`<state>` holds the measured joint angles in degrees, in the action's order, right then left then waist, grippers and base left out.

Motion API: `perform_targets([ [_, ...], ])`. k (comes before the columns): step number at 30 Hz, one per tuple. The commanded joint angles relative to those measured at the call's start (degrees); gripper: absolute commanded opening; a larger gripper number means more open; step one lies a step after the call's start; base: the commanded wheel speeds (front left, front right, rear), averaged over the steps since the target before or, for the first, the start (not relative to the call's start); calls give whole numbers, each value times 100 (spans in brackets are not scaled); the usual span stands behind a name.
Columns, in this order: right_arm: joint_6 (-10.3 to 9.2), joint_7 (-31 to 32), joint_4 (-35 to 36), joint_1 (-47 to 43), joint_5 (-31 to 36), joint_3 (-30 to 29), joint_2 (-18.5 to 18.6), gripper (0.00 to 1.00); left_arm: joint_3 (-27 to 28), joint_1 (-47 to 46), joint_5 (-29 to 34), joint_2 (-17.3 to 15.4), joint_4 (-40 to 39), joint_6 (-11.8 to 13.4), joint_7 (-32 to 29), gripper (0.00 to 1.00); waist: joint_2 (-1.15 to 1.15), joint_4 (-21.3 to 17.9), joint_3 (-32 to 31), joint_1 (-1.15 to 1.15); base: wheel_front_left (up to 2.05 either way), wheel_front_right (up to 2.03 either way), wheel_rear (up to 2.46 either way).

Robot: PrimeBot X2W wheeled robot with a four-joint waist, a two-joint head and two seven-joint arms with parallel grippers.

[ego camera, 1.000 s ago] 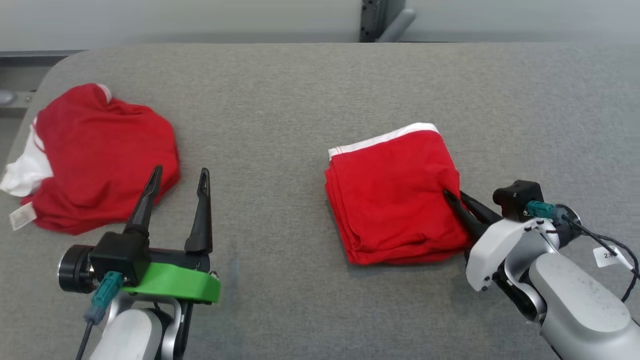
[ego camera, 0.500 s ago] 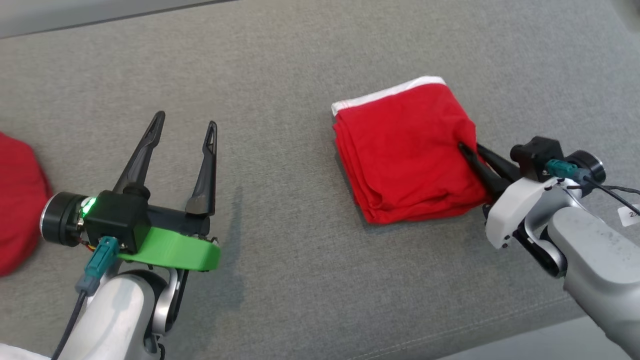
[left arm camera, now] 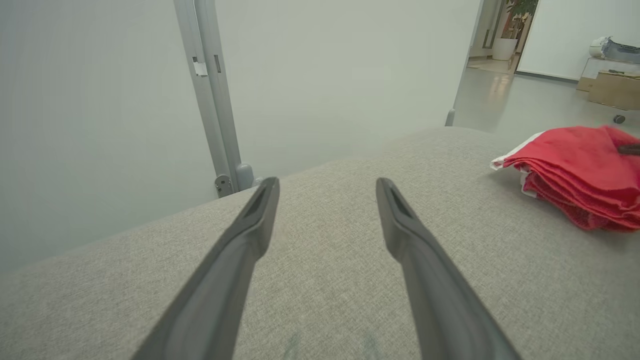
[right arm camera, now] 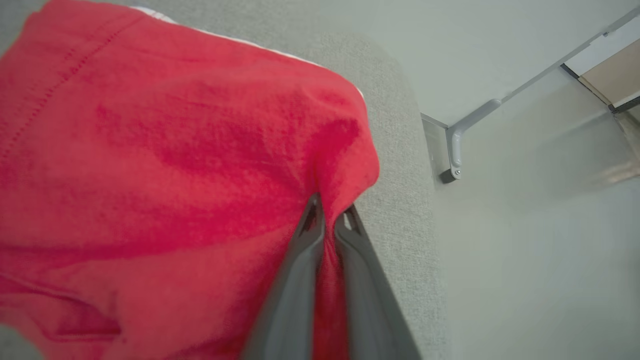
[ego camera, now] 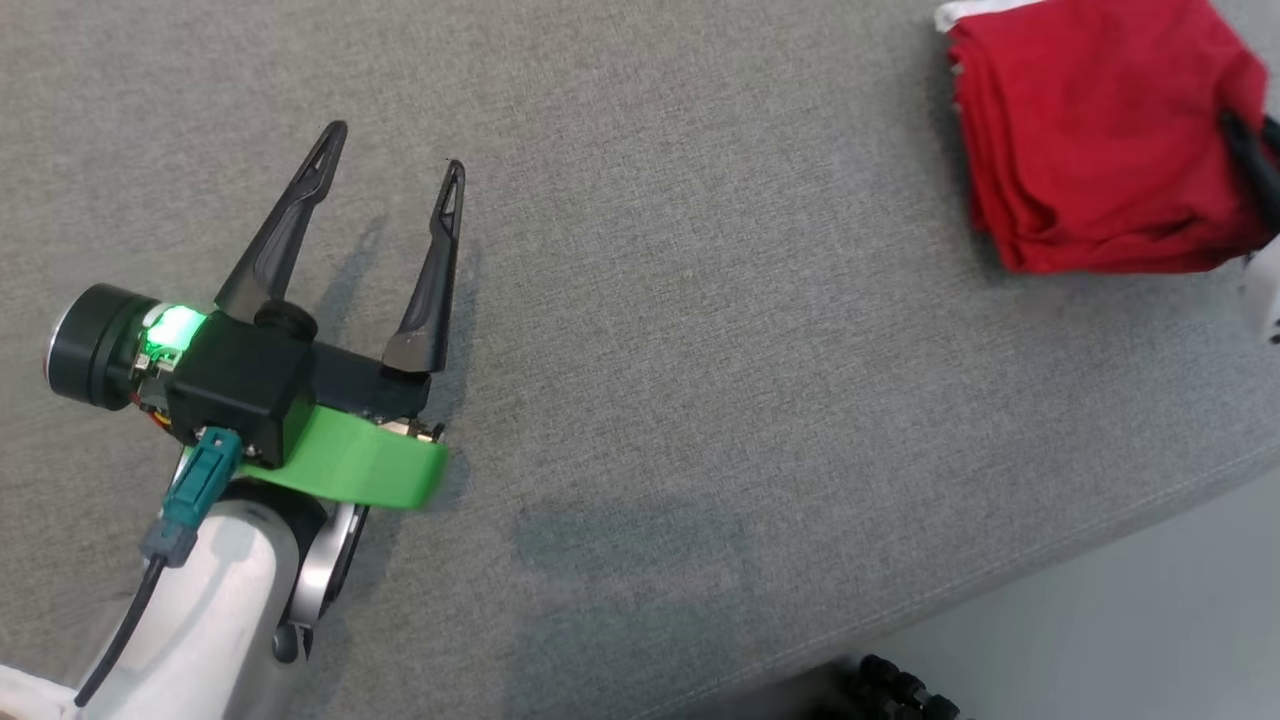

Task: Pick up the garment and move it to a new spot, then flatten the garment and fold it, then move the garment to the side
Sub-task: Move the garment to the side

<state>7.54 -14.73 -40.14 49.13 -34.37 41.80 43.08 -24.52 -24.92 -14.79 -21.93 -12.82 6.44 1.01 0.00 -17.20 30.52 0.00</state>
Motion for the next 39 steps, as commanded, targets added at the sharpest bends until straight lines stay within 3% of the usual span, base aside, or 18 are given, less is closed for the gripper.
perform_targets([
  [1, -9, -34, -133, 170, -12, -56, 164, 0, -15, -150, 48, -60, -63, -38, -36, 100, 0, -106, 444, 0, 0, 0, 0],
  [7, -9, -55, -637, 444, -56, -335, 412, 0, -60, -259, 123, -124, -226, -46, -128, 100, 0, 28, 644, 0, 0, 0, 0],
  [8, -9, -56, -752, 481, -46, -393, 382, 33, -59, -266, 131, -134, -246, -36, -142, 100, 0, 39, 671, 0, 0, 0, 0],
  [9, -9, -58, -831, 502, -49, -441, 304, 98, -61, -273, 137, -136, -260, -26, -155, 100, 0, 48, 693, 0, 0, 0, 0],
  [15, -9, -60, -1141, 356, 35, -972, 3, 100, -45, -246, 114, -152, -243, 22, -164, 100, 0, 29, 687, 0, 0, 0, 0],
  [19, -9, -55, -1043, 73, 97, -1644, -193, 100, -29, -151, 39, -131, -156, 53, -96, 100, 0, -3, 509, 0, 0, 0, 0],
  [25, -9, -55, -288, -702, 515, -3096, -659, 100, 34, 122, -119, -38, 62, 165, 126, 100, 0, 20, -3, 0, 0, 0, 0],
  [29, -9, -54, 385, -1365, 913, -3892, -1217, 100, 89, 386, -245, 51, 233, 251, 326, 100, 0, 159, -400, 0, 0, 0, 0],
  [35, -9, -56, 1203, -2072, 1356, -4408, -1874, 100, 166, 729, -462, 165, 466, 357, 577, 100, 0, 435, -889, 0, 0, 0, 0],
  [39, -9, -56, 1785, -2504, 1571, -4439, -2365, 100, 218, 996, -569, 233, 617, 434, 748, 100, 0, 694, -1219, 0, 0, 0, 0],
])
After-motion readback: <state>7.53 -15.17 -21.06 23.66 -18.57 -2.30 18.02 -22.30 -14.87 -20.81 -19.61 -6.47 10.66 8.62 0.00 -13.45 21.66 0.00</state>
